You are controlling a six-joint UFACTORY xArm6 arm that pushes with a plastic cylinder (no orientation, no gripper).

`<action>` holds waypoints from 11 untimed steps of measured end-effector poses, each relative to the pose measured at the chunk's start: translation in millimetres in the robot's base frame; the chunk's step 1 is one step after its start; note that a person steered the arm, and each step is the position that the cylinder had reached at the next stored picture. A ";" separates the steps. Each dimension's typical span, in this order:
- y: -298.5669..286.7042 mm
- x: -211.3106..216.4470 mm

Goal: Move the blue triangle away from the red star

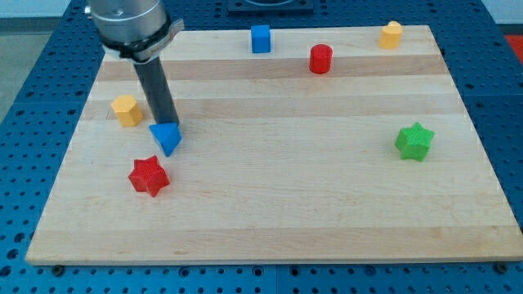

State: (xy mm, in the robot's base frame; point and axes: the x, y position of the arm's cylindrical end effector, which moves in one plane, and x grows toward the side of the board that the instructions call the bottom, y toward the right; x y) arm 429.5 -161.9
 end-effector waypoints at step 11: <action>29.1 57.9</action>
